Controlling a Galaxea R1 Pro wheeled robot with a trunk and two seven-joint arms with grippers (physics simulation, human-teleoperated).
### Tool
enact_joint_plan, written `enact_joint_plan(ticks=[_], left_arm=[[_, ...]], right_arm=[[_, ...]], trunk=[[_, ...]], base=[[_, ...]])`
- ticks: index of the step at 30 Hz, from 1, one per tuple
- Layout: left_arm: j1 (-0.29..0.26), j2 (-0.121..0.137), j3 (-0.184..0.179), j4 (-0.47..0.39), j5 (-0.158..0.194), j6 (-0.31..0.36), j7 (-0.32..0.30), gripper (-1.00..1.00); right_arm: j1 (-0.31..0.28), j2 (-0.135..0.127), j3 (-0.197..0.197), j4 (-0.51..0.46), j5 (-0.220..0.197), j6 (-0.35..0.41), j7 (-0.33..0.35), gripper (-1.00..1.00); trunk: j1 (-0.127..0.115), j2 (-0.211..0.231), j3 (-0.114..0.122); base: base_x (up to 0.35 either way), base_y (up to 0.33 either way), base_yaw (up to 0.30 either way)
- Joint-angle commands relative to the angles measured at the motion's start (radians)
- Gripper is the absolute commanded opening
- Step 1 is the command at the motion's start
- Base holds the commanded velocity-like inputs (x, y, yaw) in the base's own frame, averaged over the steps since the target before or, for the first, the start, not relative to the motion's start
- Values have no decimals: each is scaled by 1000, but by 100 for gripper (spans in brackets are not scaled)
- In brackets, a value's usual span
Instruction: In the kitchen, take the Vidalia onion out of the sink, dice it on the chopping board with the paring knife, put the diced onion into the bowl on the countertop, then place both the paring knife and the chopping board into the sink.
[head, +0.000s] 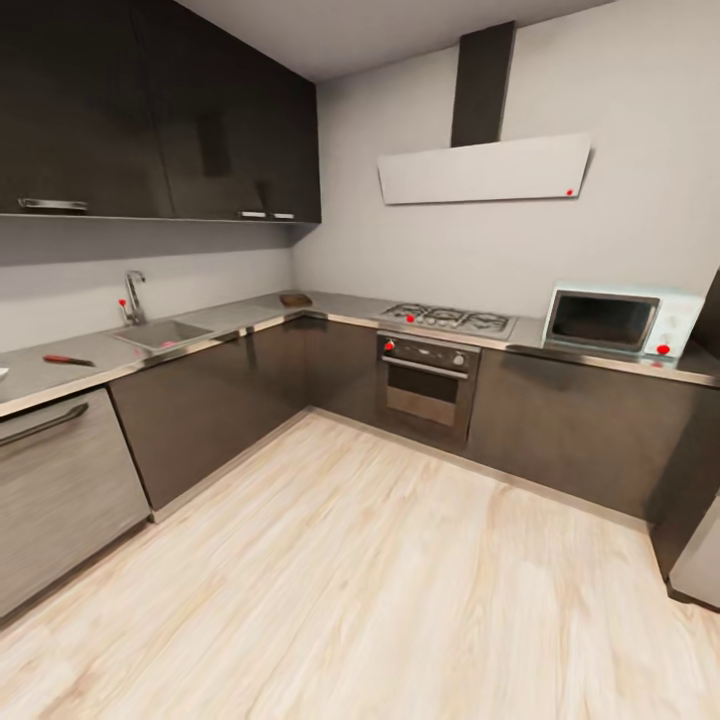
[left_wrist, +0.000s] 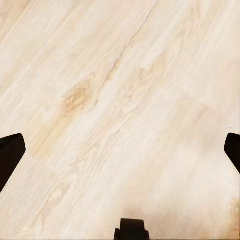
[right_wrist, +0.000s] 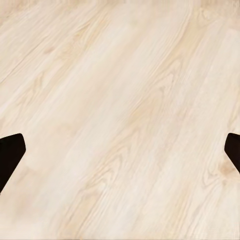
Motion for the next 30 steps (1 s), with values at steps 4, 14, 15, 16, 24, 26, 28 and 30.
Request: enact_joint_plan(ticks=[4,14,15,16,24,26,28,30], left_arm=[[0,0,1,1,1,-3,0,100],[0,0,1,1,2,-3,0,100],[0,0,1,1,2,-3,0,100],[0,0,1,1,2,-3,0,100],[0,0,1,1,1,-3,0,100],[0,0,1,1,1,-3,0,100],[0,0,1,1,1,-3,0,100],[-1,0,1,1,1,-3,0,100]], right_arm=[[-1,0,0,1,0,-3,-2,100],[-1,0,0,1,0,-3,-2,100],[-1,0,0,1,0,-3,-2,100],[-1,0,0,1,0,-3,-2,100],[-1,0,0,1,0,-3,-2,100],[-1,0,0,1,0,-3,-2,100],[-1,0,0,1,0,-3,-2,100],[-1,0,0,1,0,-3,-2,100]], trunk=[[1,0,-1],[1,0,-1],[1,0,-1],[1,0,-1],[1,0,-1],[1,0,-1],[1,0,-1],[1,0,-1]], base=[[344,0,0],[337,0,24],[334,0,73],[333,0,77],[331,0,88],[330,0,97],[330,0,99],[330,0,100]])
